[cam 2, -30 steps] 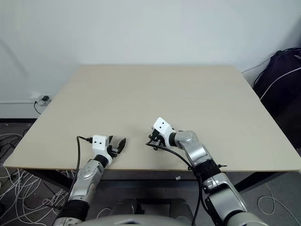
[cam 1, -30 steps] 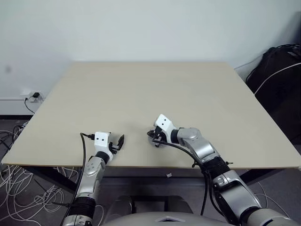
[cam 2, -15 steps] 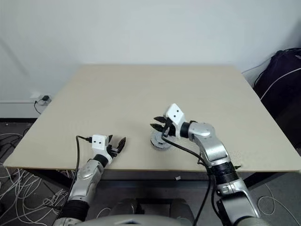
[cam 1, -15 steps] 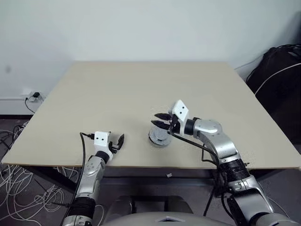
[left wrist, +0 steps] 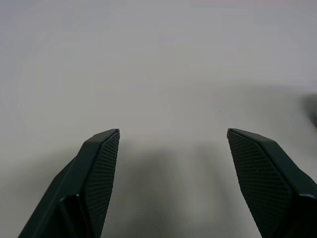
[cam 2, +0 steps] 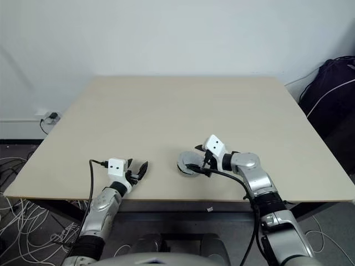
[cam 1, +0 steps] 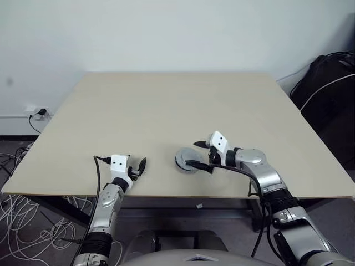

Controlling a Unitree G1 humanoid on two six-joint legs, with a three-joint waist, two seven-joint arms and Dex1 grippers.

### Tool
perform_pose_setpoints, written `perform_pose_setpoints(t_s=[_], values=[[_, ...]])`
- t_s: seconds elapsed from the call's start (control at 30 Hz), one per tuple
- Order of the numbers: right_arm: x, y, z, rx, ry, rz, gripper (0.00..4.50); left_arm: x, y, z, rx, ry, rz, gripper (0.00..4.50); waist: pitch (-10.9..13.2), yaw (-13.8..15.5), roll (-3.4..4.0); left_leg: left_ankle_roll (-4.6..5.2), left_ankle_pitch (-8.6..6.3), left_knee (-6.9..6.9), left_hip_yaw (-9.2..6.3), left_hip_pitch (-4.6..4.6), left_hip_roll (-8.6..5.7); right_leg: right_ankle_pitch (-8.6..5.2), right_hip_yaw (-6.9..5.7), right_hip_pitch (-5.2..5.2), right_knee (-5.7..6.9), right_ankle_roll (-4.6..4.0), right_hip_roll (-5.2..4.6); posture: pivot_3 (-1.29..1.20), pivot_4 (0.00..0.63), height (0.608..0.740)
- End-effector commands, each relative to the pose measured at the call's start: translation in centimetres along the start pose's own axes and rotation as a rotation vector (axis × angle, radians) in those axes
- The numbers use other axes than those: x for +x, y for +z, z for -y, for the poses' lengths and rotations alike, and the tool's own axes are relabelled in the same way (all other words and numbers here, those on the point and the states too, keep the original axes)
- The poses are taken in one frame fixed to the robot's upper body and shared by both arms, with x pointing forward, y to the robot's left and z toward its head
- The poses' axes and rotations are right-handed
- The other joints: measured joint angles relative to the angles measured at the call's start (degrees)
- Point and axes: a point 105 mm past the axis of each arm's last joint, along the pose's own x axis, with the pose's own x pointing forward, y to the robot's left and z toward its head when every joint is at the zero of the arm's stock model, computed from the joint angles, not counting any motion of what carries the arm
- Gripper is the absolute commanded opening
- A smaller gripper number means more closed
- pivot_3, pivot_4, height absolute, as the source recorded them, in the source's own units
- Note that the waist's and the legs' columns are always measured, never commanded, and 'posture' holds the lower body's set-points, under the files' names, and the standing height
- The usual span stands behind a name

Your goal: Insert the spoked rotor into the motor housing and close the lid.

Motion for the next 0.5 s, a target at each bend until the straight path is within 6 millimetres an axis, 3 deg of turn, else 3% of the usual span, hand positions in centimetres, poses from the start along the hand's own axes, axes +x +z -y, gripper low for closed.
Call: perform_pose_setpoints(t_s=[0.03,0.5], values=[[0.6,1.1,0.1,-0.046,0.031,0.024,4.48,0.1,1.4,-0.5,0.020,0.005,0.048,3.67,0.0,-0.1,0.00,0.00,0.00,0.00,0.00,0.00,0.00,0.00,0.00,0.00,0.00,0.00,0.00,0.00,0.000,0.740],[2.2,-0.4,0.9,-0.044,0.060,-0.043,4.48,-0.1,1.6,-0.9,0.025,0.023,0.053,3.67,0.0,-0.1,0.00,0.00,0.00,0.00,-0.02,0.02,-0.01,0.01,-0.01,-0.03,0.00,0.00,0.00,0.00,0.000,0.740]])
